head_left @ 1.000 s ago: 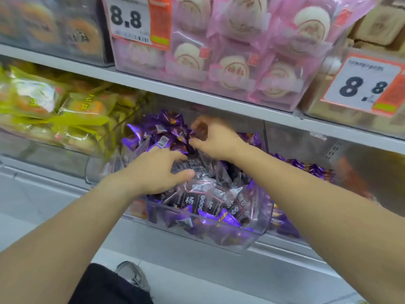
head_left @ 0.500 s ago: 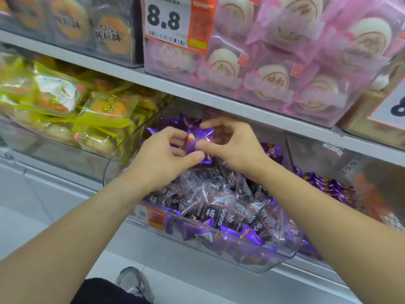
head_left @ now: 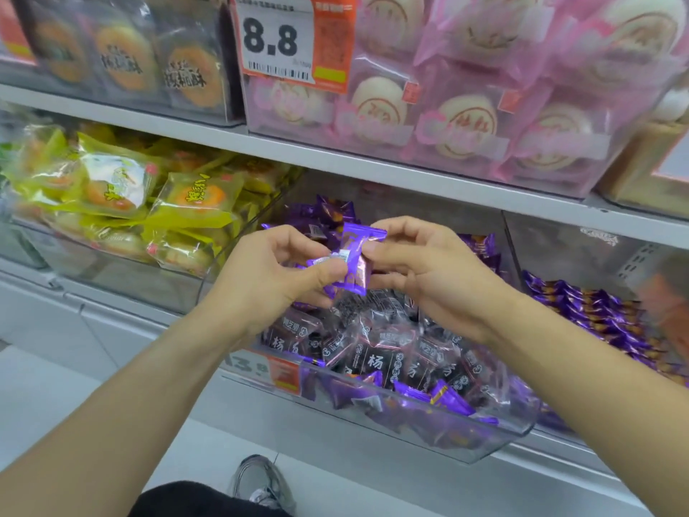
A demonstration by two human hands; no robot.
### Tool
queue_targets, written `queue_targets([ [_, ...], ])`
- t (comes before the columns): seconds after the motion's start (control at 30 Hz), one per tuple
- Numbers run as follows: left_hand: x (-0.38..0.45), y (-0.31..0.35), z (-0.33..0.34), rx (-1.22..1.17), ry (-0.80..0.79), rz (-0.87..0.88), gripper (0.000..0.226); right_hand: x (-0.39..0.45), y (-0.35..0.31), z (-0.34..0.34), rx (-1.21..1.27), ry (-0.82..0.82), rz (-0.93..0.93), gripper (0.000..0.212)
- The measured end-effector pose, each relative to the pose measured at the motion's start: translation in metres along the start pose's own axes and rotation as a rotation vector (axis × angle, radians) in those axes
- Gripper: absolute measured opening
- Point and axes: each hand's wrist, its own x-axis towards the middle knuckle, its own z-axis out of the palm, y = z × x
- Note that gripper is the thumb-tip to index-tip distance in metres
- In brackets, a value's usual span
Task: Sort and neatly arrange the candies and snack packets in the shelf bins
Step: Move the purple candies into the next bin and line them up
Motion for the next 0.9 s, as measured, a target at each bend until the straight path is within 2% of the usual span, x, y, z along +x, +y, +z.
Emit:
queue_targets([
  [0.1,-0.002,0.004,0.008,-0.109,0.003,-0.011,0.037,-0.023,-0.006,-0.009,0.179,0.067,0.089,0.012],
  [0.23,-0.01,0.01,0.032,-0.281,-0.163,-0.071,0.052,-0.061,-0.01,-0.024,0.273,0.133,0.16,0.017],
  [0.27,-0.011,0.011,0.039,-0.273,-0.201,-0.069,0.051,-0.07,-0.01,-0.029,0.286,0.15,0.171,0.018],
  [0.33,-0.016,0.014,0.053,-0.253,-0.241,-0.051,0.035,-0.085,-0.008,-0.038,0.302,0.182,0.186,0.023],
  [0.4,-0.02,0.018,0.065,-0.256,-0.249,-0.065,0.016,-0.095,-0.007,-0.047,0.287,0.221,0.175,0.034],
  [0.43,-0.021,0.02,0.071,-0.25,-0.269,-0.077,0.014,-0.098,-0.007,-0.051,0.279,0.25,0.161,0.041],
  [0.53,-0.022,0.022,0.086,-0.174,-0.305,-0.103,0.027,-0.103,-0.01,-0.064,0.203,0.324,0.14,0.059],
  [0.63,-0.021,0.021,0.1,-0.084,-0.328,-0.103,0.035,-0.11,-0.016,-0.075,0.163,0.345,0.162,0.065],
  [0.8,-0.026,0.029,0.128,-0.013,-0.435,-0.226,0.057,-0.123,-0.017,-0.088,0.102,0.309,0.188,0.049],
  [0.9,-0.025,0.04,0.146,-0.225,-0.452,-0.395,0.044,-0.129,-0.014,-0.097,0.074,0.333,0.137,0.041],
])
